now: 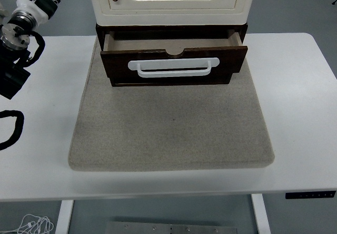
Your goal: Open the drawer under the combination cabinet
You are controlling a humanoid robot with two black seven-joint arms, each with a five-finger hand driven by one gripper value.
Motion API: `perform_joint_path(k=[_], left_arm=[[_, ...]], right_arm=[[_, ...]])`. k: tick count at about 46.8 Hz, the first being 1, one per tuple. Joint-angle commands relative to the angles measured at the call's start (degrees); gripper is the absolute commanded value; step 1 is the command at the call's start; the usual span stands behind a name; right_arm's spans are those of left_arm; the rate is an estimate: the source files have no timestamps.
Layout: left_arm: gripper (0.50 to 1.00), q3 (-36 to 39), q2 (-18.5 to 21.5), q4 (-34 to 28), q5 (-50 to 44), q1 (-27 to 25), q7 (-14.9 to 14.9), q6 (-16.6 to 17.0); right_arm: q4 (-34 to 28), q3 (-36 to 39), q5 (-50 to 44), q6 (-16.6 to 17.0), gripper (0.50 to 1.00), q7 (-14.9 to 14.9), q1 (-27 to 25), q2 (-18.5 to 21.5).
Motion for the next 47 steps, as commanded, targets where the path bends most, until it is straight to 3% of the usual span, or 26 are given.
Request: perform_joint_path(k=[1, 9, 47], left_arm=[[1.000, 0.0, -0.8, -0.2, 0.0, 0.8, 0.0, -0.5], [1.000, 0.0, -2.5, -0.1, -1.1, 1.1, -0.1, -0.9], [1.000, 0.2, -1.6, -0.1, -4.0, 2.2, -0.1, -4.0]], right_arm=[[0.0, 0.0, 0.0, 0.0, 0.928, 0.0, 0.0, 0.0], [-0.1, 0.0, 0.0, 0.0, 0.926, 0.0, 0.0, 0.0], [0.0, 0.0, 0.0, 0.0, 0.926, 0.0, 0.0, 0.0]])
